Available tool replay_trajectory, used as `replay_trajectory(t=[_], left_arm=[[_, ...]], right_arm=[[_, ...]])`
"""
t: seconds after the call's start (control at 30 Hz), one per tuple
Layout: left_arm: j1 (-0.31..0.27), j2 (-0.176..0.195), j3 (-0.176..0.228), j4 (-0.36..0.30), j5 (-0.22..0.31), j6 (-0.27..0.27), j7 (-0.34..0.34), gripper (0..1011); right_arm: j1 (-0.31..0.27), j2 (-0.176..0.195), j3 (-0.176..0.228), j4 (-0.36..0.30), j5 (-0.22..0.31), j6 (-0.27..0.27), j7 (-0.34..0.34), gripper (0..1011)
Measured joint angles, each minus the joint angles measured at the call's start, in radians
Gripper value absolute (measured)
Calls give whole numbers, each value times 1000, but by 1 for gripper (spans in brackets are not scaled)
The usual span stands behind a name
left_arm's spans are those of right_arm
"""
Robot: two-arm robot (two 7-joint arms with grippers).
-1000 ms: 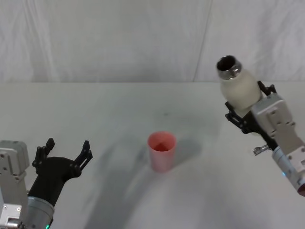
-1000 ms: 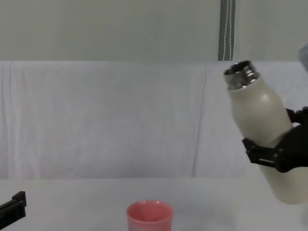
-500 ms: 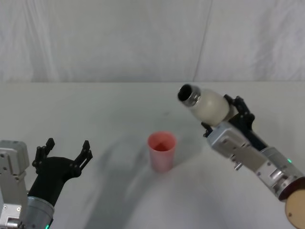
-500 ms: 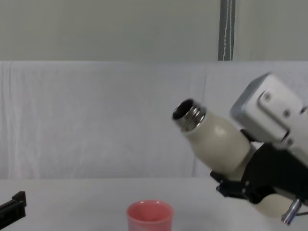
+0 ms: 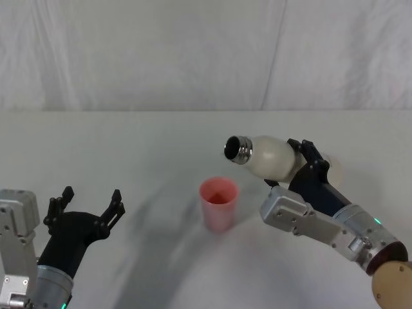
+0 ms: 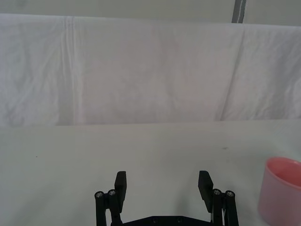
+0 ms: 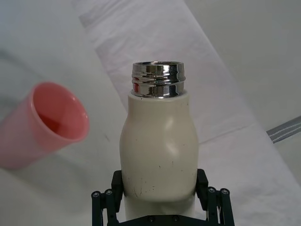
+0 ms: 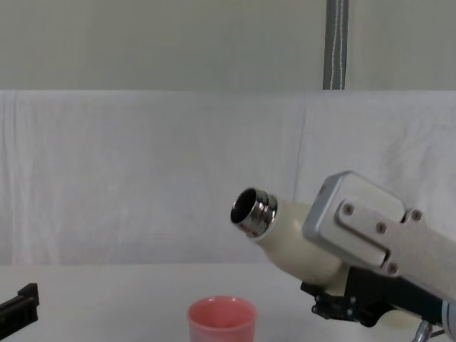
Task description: Grasp the thermos with one hand and pour water into the cup lid.
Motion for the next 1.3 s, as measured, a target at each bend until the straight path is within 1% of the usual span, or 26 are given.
replay_trajectory(t=[0.03,0.17,0.2,0.23,0.27,0.33,0.37,0.53,0.77,0.97,1.3], left_arm=[[0,0,0,0,0,0,0,1001],[0,0,0,0,0,0,0,1001],[0,0,0,0,0,0,0,1001],[0,0,0,0,0,0,0,1001],[0,0,0,0,0,0,0,1001],[0,0,0,0,0,0,0,1001],[0,0,0,0,0,0,0,1001],[0,0,0,0,0,0,0,1001],[0,0,0,0,0,0,0,1001],[0,0,0,0,0,0,0,1001],[0,0,0,0,0,0,0,1001]], right_arm=[[0,0,0,0,0,0,0,948],[18,5,-19,27,-39,-1,-11,948],[26,9,-31,40,-62,-1,-17,948],[26,9,-31,40,-62,-1,-17,948],[32,11,-40,47,-79,-1,-20,948],[37,14,-47,53,-91,0,-24,948],[43,16,-56,60,-110,3,-28,948],[56,24,-77,69,-152,11,-38,948],[68,34,-88,70,-182,21,-42,948],[80,49,-93,69,-217,37,-51,948],[79,47,-92,69,-214,36,-51,948]])
